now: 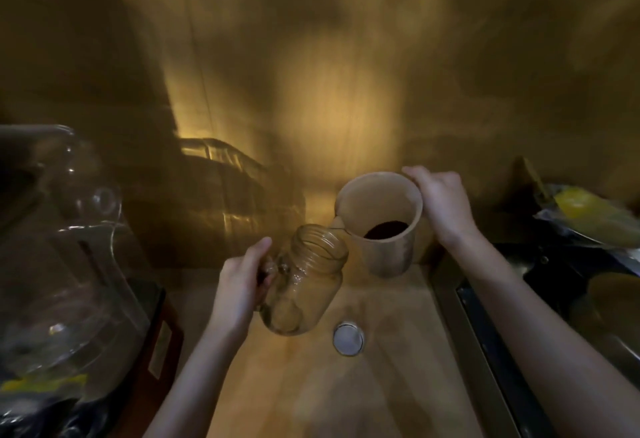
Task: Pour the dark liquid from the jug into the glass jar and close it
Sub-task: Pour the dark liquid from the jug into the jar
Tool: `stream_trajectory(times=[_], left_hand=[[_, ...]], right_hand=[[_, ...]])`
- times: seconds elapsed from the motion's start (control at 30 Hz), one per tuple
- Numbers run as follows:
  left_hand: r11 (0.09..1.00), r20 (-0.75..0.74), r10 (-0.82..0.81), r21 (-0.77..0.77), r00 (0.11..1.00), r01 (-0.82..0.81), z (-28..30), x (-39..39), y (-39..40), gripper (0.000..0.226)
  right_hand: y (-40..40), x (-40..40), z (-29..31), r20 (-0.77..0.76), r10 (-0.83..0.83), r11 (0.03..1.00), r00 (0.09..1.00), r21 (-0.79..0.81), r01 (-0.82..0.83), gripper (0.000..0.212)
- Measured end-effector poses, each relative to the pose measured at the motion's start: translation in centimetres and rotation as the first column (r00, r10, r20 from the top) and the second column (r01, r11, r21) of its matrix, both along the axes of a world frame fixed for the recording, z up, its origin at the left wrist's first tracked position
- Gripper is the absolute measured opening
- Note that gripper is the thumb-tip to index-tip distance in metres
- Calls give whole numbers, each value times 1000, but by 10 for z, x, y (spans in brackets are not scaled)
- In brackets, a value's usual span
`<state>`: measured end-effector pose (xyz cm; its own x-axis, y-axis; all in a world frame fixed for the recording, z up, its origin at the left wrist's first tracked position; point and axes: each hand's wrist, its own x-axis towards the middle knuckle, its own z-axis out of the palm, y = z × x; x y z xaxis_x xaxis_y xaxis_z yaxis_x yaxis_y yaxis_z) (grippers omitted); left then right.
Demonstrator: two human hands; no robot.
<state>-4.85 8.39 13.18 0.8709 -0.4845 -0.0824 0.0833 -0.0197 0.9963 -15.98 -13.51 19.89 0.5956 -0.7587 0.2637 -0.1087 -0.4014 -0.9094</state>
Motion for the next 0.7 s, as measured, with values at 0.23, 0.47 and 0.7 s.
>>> stream_trajectory(times=[0.23, 0.47, 0.7], left_hand=[[999, 123, -5, 52, 992, -2, -7, -2, 0, 55], [996, 108, -35, 91, 994, 25, -9, -2, -8, 54], [991, 120, -5, 137, 993, -12, -17, -5, -16, 52]], right_hand=[[6, 17, 20, -136, 48, 908, 990, -407, -99, 51], [22, 25, 43, -275, 87, 715, 958, -652, -252, 53], [34, 28, 46, -299, 24, 512, 954, -816, -269, 47]])
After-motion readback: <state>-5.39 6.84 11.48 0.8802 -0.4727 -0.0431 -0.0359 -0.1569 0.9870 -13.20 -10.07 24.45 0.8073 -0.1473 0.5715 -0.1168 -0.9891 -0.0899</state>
